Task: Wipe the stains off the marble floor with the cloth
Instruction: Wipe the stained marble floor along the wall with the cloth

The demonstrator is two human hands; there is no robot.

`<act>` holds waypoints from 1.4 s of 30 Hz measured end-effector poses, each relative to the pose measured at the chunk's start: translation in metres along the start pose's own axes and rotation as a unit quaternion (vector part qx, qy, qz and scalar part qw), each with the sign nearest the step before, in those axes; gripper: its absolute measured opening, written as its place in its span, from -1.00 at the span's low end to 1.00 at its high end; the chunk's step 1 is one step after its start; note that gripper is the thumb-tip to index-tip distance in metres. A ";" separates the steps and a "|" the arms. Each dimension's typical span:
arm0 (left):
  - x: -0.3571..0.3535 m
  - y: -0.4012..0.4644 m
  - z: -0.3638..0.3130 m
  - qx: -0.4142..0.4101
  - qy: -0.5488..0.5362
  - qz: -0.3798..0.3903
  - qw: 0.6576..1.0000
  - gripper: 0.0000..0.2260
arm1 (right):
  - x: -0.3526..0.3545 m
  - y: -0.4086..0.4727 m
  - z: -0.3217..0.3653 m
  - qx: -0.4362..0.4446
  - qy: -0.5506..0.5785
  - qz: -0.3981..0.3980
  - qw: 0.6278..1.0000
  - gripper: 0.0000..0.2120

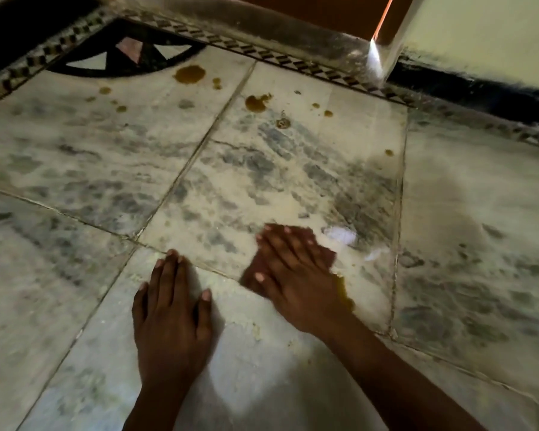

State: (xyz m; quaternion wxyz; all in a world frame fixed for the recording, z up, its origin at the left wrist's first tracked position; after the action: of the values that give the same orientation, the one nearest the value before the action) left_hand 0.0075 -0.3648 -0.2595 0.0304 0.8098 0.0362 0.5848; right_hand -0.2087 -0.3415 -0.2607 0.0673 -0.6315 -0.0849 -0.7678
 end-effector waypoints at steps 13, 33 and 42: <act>-0.005 -0.006 0.001 0.007 0.028 0.014 0.999 -0.37 | -0.009 -0.031 0.028 0.009 0.006 0.007 1.000 -0.37; -0.005 -0.067 0.003 0.039 0.045 0.040 0.997 -0.31 | 0.022 -0.135 -0.099 -0.178 -0.029 -0.013 0.984 -0.35; -0.005 -0.069 0.004 0.041 0.037 0.035 0.998 -0.32 | 0.010 -0.109 -0.032 -0.048 -0.005 -0.013 0.999 -0.36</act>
State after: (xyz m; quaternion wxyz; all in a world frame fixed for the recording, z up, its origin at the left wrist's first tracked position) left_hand 0.0085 -0.2962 -0.2721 -0.0244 0.7891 0.0328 0.6129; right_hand -0.2642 -0.2423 -0.2616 0.0267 -0.6366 -0.0561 -0.7687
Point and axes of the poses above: each hand's wrist, its own y-axis towards the middle knuckle, its own x-axis out of the back of the hand, z = x × y, the point moved 10 cm from there along y, towards the middle knuckle, and after that the axes turned 13 degrees about x, right-handed, at the moved point
